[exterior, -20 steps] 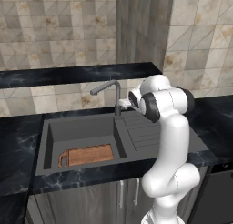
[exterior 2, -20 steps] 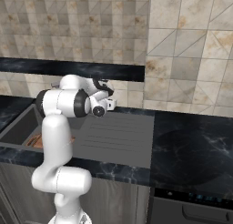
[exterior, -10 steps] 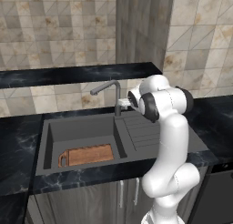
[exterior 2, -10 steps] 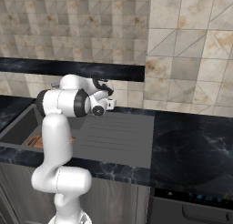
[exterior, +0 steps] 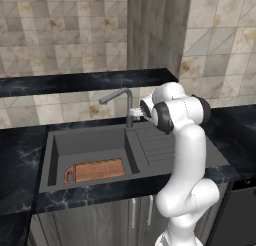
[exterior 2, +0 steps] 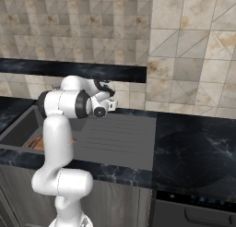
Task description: Turn on the sink faucet with hot water and rinse the cutting board for ten seconds, then turn off the faucet. Push the cutting board to reach the water if necessary.
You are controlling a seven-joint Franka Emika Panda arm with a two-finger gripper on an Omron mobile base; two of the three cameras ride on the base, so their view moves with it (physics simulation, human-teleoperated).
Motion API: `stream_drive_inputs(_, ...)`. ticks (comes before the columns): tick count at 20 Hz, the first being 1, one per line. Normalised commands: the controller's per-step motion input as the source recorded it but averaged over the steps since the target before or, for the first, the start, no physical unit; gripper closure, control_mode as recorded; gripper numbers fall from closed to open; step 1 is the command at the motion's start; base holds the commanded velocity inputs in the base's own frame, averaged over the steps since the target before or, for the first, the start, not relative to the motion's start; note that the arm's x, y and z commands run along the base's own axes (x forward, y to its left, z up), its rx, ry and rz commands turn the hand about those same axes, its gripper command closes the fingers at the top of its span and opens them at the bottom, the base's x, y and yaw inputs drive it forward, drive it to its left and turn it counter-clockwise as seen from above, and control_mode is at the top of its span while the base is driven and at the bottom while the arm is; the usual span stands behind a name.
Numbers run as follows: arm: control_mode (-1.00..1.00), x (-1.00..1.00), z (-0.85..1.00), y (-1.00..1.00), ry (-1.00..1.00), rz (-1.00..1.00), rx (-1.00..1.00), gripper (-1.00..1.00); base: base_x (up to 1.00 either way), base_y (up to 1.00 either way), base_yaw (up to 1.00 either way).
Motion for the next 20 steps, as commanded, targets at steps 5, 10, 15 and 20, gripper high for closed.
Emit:
stream_drive_inputs(5,-1.0,0.04,-0.01,0.0,0.0,0.0,0.0,-1.0,0.0,0.0,0.0)
stream_drive_inputs(10,-1.0,0.08,0.0,0.0,0.0,0.0,0.0,-1.0,0.0,0.0,0.0)
stream_drive_inputs(15,-1.0,0.08,0.0,0.0,0.0,0.0,0.0,-1.0,0.0,0.0,0.0)
stream_drive_inputs(20,-1.0,0.02,0.0,0.0,0.0,0.0,0.0,-1.0,0.0,0.0,0.0)
